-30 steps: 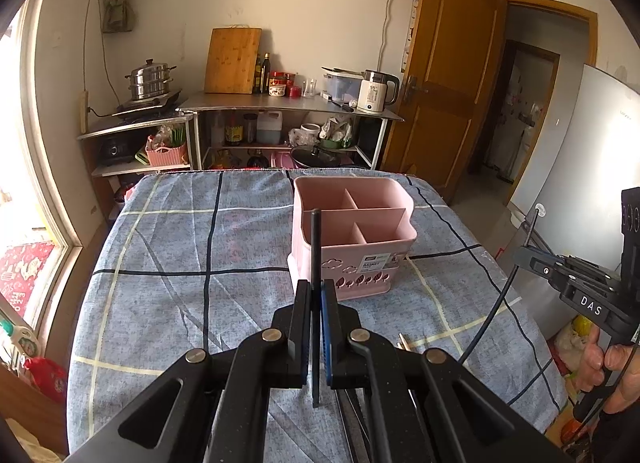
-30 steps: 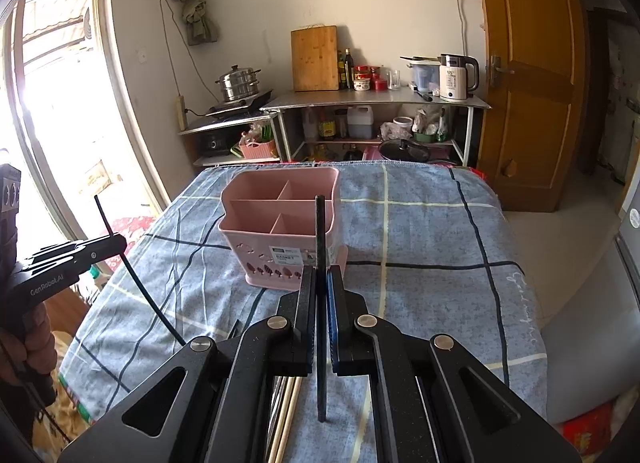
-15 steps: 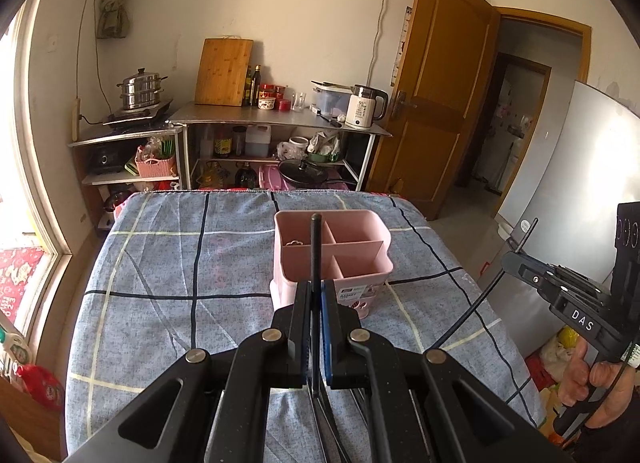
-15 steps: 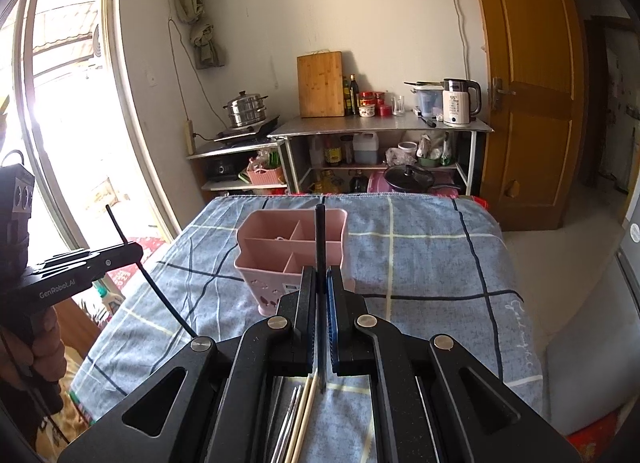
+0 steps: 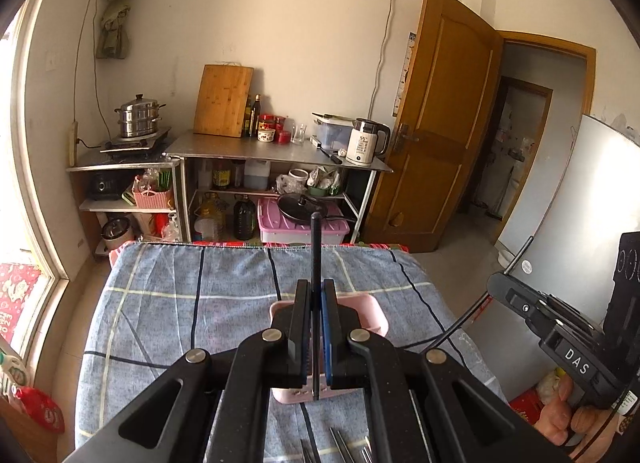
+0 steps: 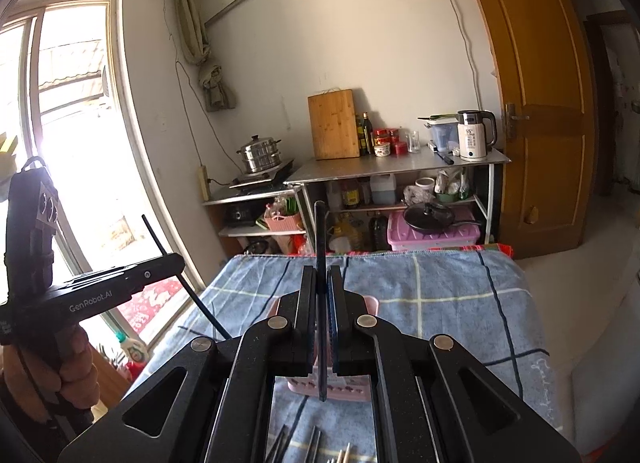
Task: Organize utensils
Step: 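Lift the black chopsticks with both tools and carry them over the pink basket, then open the left tool over the basket while the right tool releases its chopstick inside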
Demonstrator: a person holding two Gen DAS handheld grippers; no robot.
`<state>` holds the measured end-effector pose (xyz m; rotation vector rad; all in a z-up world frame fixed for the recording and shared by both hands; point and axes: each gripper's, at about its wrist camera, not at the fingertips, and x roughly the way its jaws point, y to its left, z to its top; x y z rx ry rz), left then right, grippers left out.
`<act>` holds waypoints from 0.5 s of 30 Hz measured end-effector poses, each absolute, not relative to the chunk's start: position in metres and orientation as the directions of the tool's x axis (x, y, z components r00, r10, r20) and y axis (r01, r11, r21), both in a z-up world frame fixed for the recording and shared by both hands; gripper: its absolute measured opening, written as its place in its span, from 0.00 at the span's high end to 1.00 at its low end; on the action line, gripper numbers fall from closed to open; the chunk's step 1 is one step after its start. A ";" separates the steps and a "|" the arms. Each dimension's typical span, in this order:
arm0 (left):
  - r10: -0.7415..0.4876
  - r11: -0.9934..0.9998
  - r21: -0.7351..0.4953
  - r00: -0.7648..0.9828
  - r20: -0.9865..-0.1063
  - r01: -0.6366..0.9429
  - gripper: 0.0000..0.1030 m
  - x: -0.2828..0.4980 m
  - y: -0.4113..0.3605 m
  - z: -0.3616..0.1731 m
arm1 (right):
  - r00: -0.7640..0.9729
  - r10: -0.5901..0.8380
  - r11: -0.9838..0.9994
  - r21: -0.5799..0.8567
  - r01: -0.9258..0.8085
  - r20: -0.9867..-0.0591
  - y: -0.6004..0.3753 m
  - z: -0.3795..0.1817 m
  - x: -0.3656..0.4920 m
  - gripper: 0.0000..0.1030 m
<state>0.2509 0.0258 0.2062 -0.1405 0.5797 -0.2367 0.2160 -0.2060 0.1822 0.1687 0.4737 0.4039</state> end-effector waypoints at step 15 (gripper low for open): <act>-0.259 0.960 -0.241 0.787 -0.561 0.144 0.96 0.301 0.035 0.167 | 0.798 0.434 0.896 0.297 -0.331 -0.418 -0.180 0.156 0.265 0.95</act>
